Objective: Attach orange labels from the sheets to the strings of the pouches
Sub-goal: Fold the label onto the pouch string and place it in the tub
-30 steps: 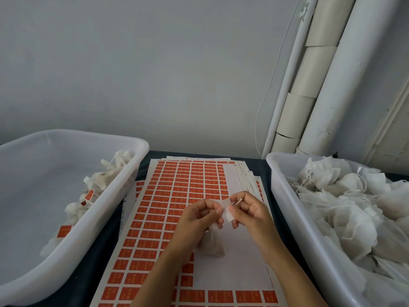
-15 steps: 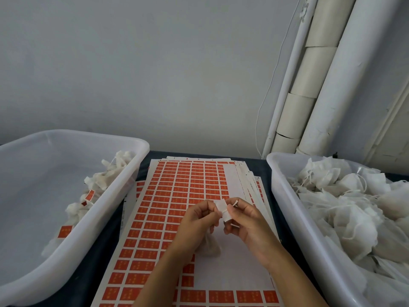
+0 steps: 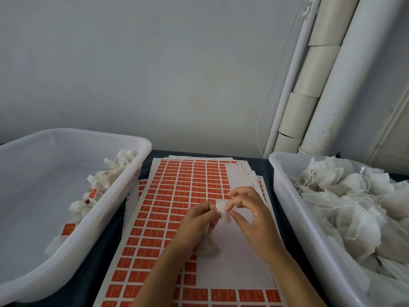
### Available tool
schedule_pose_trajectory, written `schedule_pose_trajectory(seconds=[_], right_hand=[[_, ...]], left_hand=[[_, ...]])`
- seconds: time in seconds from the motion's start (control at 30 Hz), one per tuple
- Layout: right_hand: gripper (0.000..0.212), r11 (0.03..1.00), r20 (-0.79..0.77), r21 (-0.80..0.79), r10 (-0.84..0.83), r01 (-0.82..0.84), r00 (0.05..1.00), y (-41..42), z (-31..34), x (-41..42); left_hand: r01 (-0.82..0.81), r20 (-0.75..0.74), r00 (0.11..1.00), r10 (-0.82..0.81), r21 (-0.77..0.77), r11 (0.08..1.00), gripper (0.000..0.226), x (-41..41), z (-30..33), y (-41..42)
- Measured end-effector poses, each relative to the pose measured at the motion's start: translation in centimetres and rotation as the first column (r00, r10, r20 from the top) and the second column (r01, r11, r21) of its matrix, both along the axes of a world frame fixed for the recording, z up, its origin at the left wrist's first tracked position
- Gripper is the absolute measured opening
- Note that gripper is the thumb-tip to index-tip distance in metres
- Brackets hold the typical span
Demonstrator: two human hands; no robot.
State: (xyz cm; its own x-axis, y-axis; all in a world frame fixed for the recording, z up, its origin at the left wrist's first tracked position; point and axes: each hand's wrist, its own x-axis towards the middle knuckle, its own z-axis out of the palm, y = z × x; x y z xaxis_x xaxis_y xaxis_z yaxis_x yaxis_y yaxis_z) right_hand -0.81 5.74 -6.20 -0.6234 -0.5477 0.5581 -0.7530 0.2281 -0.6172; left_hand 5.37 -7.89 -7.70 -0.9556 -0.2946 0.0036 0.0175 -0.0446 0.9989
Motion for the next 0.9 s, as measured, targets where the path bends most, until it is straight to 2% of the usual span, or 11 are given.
schedule_pose_trajectory(seconds=[0.1,0.2,0.37,0.57,0.73,0.9], right_hand=[[0.027,0.998,-0.032,0.051,-0.046,0.047,0.998,-0.03,-0.05,0.00],[0.022,0.998,-0.024,0.038,-0.055,0.056,0.998,0.17,0.02,-0.23],[0.032,0.997,-0.045,0.016,-0.070,0.071,0.996,0.50,0.01,-0.56],[0.029,0.998,-0.049,0.020,-0.050,0.052,0.998,0.47,0.02,-0.57],[0.020,1.000,0.007,0.004,-0.003,0.003,1.000,0.73,0.31,-0.67],[0.008,0.999,0.177,-0.027,0.032,-0.028,0.984,0.63,-0.17,-0.84]], left_hand=[[0.021,0.000,1.000,-0.021,-0.010,1.000,0.024,0.08,-0.07,-0.03],[0.018,0.010,1.000,-0.018,0.007,1.000,0.026,0.02,-0.08,0.00],[0.027,0.026,0.999,-0.029,0.051,0.998,0.026,0.03,-0.11,-0.07],[0.054,0.029,0.998,-0.056,0.062,0.997,0.023,0.03,-0.12,-0.09],[0.064,-0.010,0.998,-0.064,0.035,0.997,0.018,0.04,-0.16,-0.13],[0.046,-0.064,0.997,-0.045,0.006,0.999,0.015,0.03,-0.24,-0.22]])
